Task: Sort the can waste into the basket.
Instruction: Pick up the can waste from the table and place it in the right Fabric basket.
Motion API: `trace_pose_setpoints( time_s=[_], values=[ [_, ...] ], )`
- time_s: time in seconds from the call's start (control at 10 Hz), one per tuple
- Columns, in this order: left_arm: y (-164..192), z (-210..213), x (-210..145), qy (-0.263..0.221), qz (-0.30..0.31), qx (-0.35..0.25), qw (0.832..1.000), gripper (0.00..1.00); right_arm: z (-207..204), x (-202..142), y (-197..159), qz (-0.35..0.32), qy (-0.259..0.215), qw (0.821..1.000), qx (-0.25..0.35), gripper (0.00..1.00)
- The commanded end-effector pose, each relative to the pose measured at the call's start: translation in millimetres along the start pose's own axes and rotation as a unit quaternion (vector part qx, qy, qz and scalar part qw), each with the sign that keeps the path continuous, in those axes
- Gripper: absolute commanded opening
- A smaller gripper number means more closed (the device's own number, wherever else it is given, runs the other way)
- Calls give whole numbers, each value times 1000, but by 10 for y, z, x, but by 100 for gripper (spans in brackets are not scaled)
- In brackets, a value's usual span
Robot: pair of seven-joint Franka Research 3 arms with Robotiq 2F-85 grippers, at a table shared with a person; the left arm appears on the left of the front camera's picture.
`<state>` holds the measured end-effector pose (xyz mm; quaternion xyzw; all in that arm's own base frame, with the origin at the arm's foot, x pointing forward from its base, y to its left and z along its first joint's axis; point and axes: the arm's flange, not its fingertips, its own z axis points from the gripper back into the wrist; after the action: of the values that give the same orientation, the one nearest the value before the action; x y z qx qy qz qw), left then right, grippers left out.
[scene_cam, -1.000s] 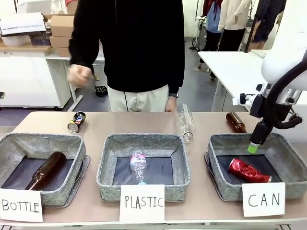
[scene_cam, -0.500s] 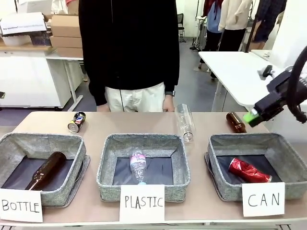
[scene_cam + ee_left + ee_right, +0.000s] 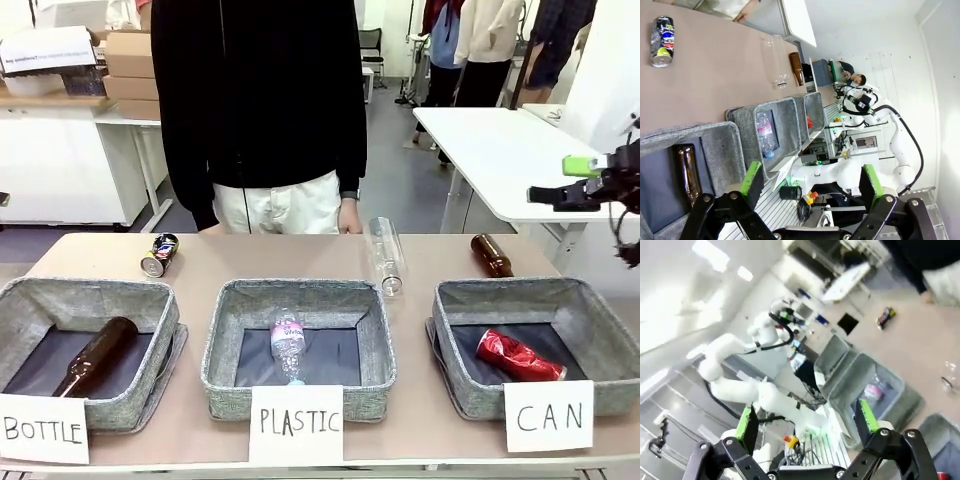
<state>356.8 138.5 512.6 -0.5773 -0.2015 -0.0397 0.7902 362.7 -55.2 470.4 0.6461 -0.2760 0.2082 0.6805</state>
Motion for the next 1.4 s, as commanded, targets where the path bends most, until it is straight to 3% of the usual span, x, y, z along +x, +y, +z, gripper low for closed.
trace_pose_setpoints(
  time_s=[0.0,1.2,1.3],
  values=[
    [-5,7,1,1,-11,-6,1000,100,-26,44,96,-12,56,997,-50,100],
    [-1,-1,0,0,0,0,1000,100,-26,44,96,-12,56,997,-50,100],
    [-104,-131,47,9,-99,76,992,100,-26,44,96,-12,56,997,-50,100]
  ],
)
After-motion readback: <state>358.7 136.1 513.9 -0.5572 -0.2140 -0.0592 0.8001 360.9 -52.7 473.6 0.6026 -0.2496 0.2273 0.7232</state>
